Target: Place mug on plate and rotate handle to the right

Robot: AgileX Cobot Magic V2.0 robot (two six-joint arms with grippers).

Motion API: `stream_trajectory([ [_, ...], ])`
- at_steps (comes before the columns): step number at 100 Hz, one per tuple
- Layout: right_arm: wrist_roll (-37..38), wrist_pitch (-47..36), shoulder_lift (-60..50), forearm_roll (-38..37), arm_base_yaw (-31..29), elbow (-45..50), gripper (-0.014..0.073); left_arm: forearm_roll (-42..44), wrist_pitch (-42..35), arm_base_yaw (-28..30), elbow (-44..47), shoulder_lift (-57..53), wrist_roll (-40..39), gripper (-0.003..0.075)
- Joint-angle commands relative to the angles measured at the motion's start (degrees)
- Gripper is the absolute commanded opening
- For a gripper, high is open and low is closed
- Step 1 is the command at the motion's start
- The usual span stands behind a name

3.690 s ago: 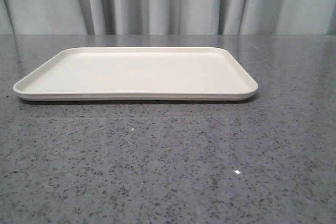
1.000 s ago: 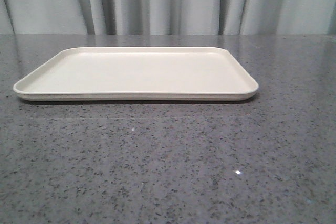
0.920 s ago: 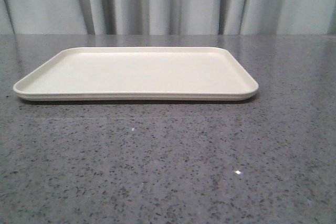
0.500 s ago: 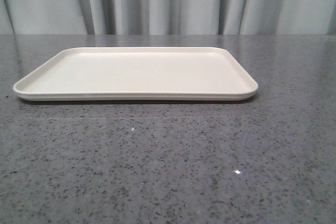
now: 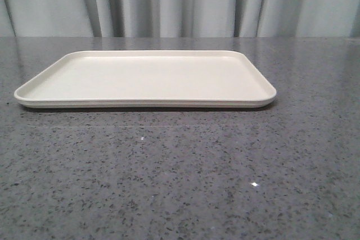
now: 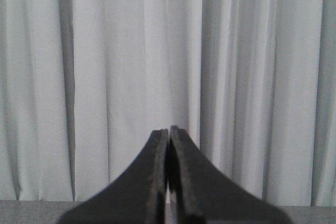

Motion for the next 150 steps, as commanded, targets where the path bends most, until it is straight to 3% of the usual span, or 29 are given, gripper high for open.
stream_trajectory([
  [1, -0.18, -1.93, 3.47, -1.32, -0.43, -5.33, -0.0112, -0.38, -1.34, 0.16, -4.72, 3.67, -0.59, -0.0020],
  [50, -4.51, 4.33, 13.26, -1.68, -0.39, -19.21, -0.0096, -0.15, 6.82, 0.16, -23.78, 17.10, -0.49, -0.0019],
  [62, -5.48, 4.40, 13.90, -1.68, -0.39, -20.70, 0.0017, -0.15, 9.82, 0.16, -26.92, 19.78, -0.49, -0.0018],
  [74, -5.48, 4.41, 14.24, -1.62, -0.32, -22.11, 0.0214, -0.15, 11.65, 0.16, -28.71, 21.31, -0.37, -0.0013],
  [88, -5.48, 3.04, 14.36, -1.62, -0.32, -22.46, 0.0331, -0.15, 12.64, 0.16, -29.10, 22.05, -0.08, 0.0092],
  [114, -5.48, -1.51, 14.36, -1.75, -0.32, -22.46, 0.0332, -0.15, 12.95, 0.16, -29.10, 22.18, -0.08, 0.0362],
  [150, -5.38, -1.66, 14.01, -1.69, -0.32, -22.40, 0.0332, -0.15, 17.35, 0.16, -32.29, 22.98, -0.08, 0.0381],
])
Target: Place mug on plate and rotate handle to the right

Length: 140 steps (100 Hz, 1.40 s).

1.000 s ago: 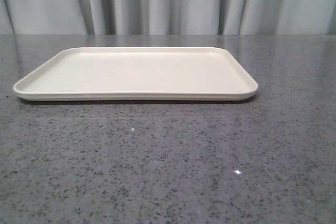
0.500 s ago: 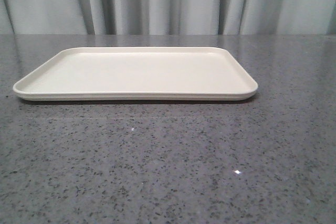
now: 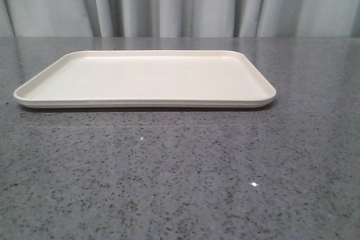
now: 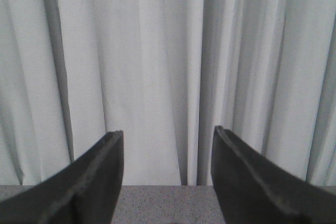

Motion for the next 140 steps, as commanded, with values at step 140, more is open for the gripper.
stream_trajectory([
  [140, -0.51, 15.17, 14.92, -0.90, -0.32, -19.53, 0.0509, 11.89, 43.58, 0.16, -26.68, 28.15, 0.23, 0.0377],
])
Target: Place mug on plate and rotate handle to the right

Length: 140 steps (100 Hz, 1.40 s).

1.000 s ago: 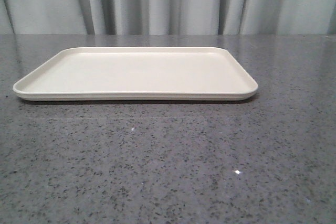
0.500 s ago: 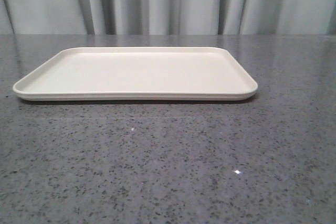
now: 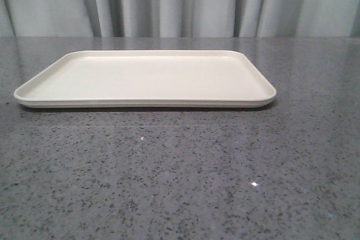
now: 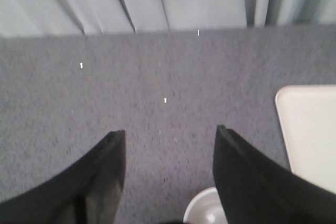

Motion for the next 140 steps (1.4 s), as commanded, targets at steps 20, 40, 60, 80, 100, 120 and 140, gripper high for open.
stream_trajectory([
  [20, -0.40, -3.60, 0.23, -0.65, -0.32, -1.88, 0.0509, -1.90, 1.30, 0.16, 4.03, 4.99, 1.26, 0.0376],
  [40, -0.40, -2.96, 0.23, -0.65, -0.32, -1.88, 0.0509, -1.77, 1.30, 0.16, 13.49, 4.85, 1.39, 0.0376],
  [60, -0.40, -2.62, 0.23, -0.65, -0.32, -1.88, 0.0509, -1.89, 1.30, 0.16, 18.87, 4.85, 1.39, 0.0376],
  [80, -0.40, -1.25, 0.23, -0.65, -0.32, -1.88, 0.0509, -0.20, 0.99, 0.16, 19.45, 4.85, 1.49, 0.0376],
  [100, -0.40, -0.56, 0.23, -0.65, -0.32, -1.88, 0.0509, 0.52, 0.63, 0.16, 19.45, 6.24, 1.49, 0.0376],
  [120, -0.40, -0.43, 0.23, -0.65, -0.32, -1.88, 0.0509, 0.52, 0.63, 0.16, 19.45, 8.99, 1.49, 0.0376],
  [140, -0.40, -0.31, 0.23, -0.65, -0.32, -1.88, 0.0509, 0.52, 0.55, 0.16, 19.45, 11.27, 1.61, 0.0376],
])
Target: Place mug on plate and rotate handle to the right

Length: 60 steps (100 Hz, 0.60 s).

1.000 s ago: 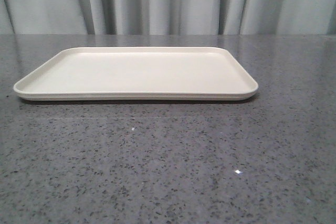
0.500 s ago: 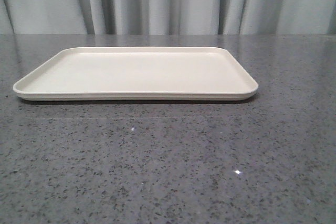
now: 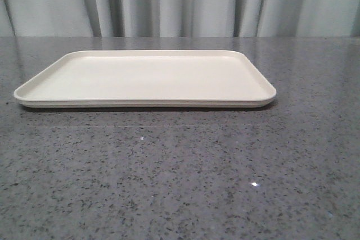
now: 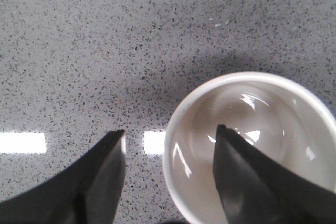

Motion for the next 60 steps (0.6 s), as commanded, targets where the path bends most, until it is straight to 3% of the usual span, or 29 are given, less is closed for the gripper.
stream_trajectory([
  [1, -0.40, -3.84, 0.23, -0.65, -0.32, -1.65, 0.0509, 0.73, -0.13, 0.16, -1.28, 0.22, 0.06, 0.0376],
  [60, -0.40, -3.56, 0.23, -0.65, -0.32, -1.65, 0.0509, 0.13, -0.83, 0.16, 2.65, 1.71, 0.92, 0.0376],
])
